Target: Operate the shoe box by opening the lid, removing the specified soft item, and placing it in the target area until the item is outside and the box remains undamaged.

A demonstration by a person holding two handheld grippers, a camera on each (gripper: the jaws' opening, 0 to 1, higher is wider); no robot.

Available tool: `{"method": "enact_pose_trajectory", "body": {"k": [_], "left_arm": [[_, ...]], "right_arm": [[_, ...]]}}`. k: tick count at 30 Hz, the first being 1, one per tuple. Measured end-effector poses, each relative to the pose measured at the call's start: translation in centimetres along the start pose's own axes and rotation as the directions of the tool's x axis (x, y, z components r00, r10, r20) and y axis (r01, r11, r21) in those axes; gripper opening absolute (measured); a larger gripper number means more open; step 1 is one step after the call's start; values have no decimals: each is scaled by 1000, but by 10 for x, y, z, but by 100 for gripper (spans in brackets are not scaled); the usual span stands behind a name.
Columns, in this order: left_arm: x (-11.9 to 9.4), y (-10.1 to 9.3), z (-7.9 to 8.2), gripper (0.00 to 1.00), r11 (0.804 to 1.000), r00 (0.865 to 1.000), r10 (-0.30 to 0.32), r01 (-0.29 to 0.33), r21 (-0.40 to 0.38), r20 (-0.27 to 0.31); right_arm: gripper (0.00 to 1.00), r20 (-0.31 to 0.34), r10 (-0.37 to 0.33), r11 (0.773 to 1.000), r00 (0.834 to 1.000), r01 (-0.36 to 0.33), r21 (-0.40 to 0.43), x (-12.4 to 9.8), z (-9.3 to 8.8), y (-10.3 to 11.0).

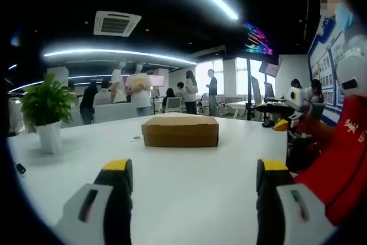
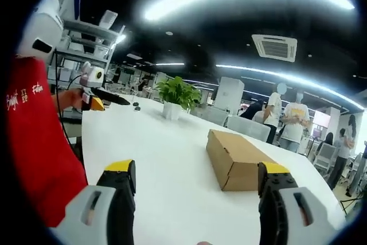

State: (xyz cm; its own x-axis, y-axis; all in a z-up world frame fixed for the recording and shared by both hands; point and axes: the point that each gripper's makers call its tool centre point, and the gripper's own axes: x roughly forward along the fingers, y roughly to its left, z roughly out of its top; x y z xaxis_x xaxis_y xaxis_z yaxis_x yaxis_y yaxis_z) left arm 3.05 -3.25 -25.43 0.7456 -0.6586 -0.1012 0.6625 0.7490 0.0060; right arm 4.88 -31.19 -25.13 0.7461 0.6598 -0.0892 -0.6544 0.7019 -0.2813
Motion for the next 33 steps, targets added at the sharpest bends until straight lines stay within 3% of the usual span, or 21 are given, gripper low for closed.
{"method": "enact_pose_trajectory", "body": {"k": [2,6,8,10,14,22,33], "left_arm": [[0,1,-1,90,1000,1000,0,0,0,-2],[-1,3,0,90,1000,1000,6,-6,-8,13],[0,-7,-2,86,998,998,-58,58,-6,-14],[3,-8,1,83,999,998,-54,54,7,-19],[6,-5,2,86,999,999,-43,44,14,-20],[11,6,9,87,999,1000,-23,23,-22,19],[13,5,11,87,1000,1000,-24,24,-6,15]], "right_arm": [[91,26,-2,1000,1000,1,16,-1,4,1],[92,20,-15,1000,1000,15,18,-1,2,0],[92,6,-13,1000,1000,13,5,0,-1,1],[92,9,-15,1000,1000,15,-3,0,0,0],[92,31,-23,999,999,23,27,0,5,-1],[91,61,-39,994,997,32,107,1,11,-9],[90,84,-32,992,996,21,124,3,19,-7]]}}
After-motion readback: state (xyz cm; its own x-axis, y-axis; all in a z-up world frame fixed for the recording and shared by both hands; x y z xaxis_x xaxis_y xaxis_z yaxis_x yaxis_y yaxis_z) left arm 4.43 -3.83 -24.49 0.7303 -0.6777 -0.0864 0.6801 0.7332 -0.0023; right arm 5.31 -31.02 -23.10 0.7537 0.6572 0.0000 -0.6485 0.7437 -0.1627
